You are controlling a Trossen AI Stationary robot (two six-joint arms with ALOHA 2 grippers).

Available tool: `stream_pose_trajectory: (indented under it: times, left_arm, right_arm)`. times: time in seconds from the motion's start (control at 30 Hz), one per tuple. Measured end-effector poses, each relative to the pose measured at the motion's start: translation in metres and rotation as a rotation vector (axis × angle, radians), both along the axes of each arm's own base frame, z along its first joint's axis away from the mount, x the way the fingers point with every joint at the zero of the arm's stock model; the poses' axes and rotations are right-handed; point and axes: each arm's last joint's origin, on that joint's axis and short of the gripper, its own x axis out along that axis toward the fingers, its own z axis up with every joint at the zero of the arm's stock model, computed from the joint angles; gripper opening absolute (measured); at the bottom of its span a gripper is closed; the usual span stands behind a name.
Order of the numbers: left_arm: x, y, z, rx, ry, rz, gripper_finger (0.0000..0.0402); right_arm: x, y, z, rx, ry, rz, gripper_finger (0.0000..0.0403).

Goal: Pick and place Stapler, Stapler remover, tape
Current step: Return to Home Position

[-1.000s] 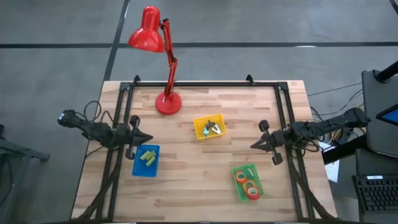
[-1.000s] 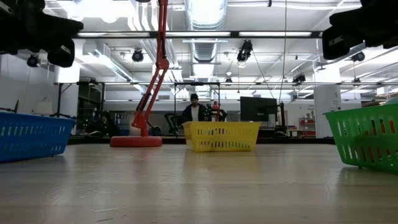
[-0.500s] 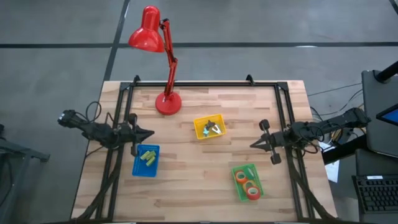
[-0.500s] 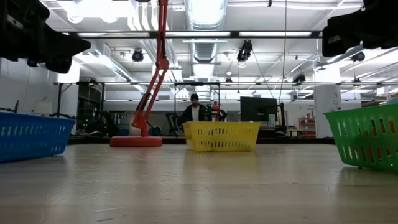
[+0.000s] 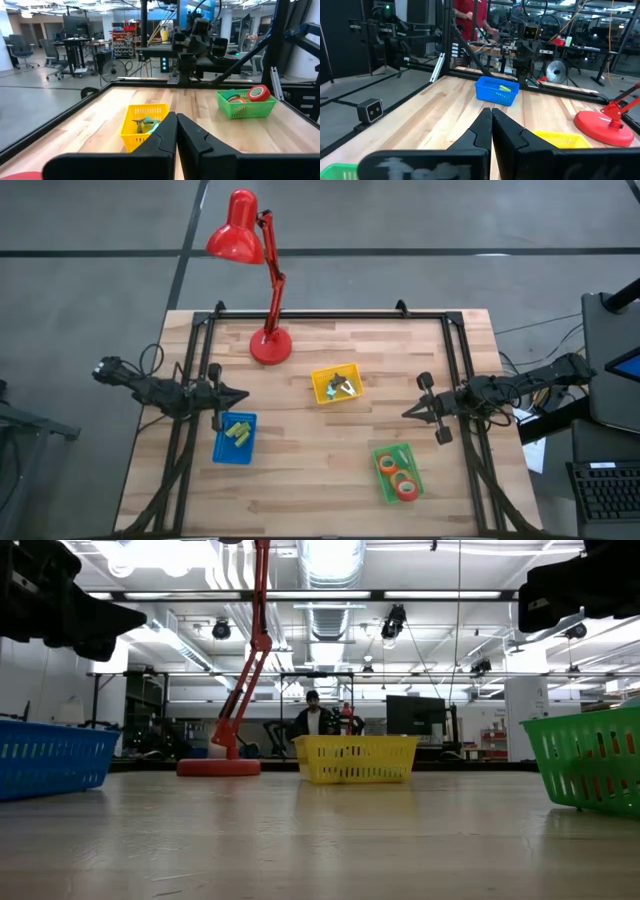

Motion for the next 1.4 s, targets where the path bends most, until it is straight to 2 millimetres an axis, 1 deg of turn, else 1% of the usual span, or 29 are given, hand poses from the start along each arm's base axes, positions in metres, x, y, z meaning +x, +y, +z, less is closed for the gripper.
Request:
stream_pose_trajectory:
  times: [0.6,1.03,1.4]
  left_arm:
    - [0.0000,0.0000,-0.0003,0.001,0.001,0.000,0.0011]
    - [0.0000,0.0000,-0.0004,0.001,0.002,0.000,0.0017]
    - [0.0001,0.0000,-0.0005,0.001,0.002,0.000,0.0012]
  right_arm:
    - [0.0000,0.0000,0.0003,0.002,0.000,-0.002,0.0009]
    - [0.0000,0.0000,0.0006,0.002,-0.001,-0.001,0.0009]
    - [0.0000,0.0000,0.0005,0.002,-0.001,-0.001,0.0008]
